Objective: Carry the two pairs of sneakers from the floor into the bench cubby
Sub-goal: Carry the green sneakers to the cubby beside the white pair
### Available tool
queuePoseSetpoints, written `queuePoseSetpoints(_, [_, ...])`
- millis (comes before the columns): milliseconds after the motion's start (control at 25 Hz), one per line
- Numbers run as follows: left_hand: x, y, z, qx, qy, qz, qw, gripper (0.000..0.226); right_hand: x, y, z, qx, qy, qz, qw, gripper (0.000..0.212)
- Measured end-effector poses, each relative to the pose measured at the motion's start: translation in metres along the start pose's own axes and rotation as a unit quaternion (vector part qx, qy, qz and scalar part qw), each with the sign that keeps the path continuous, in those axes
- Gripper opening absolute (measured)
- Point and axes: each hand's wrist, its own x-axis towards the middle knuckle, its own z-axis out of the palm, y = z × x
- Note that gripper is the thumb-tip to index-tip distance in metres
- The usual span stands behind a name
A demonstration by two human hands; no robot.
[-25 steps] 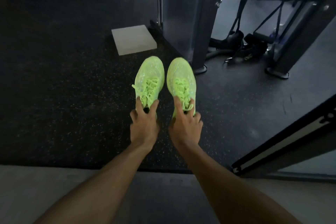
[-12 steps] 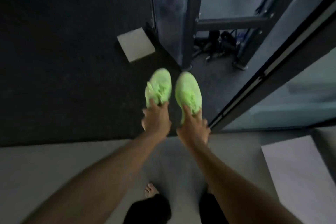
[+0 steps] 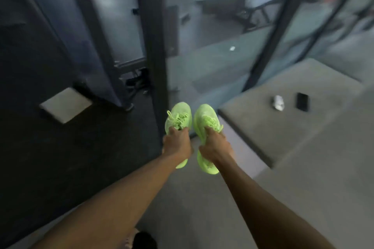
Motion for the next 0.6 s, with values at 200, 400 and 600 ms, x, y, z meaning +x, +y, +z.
queuePoseSetpoints(200, [-0.092,0.231,0.054,-0.02,-0.008,0.176,0.984,0.054,-0.085,0.181,-0.146,0.065,0.139,0.104,0.983,0.083])
queuePoseSetpoints(400, [-0.168,0.417,0.096,-0.02,-0.005,0.314,0.949,0.057,-0.145,0.324,-0.255,0.115,0.252,0.196,0.941,0.079])
queuePoseSetpoints(600, [-0.195,0.562,0.142,-0.05,0.023,0.398,0.916,0.072,-0.148,0.447,-0.329,0.098,0.33,0.258,0.903,0.077])
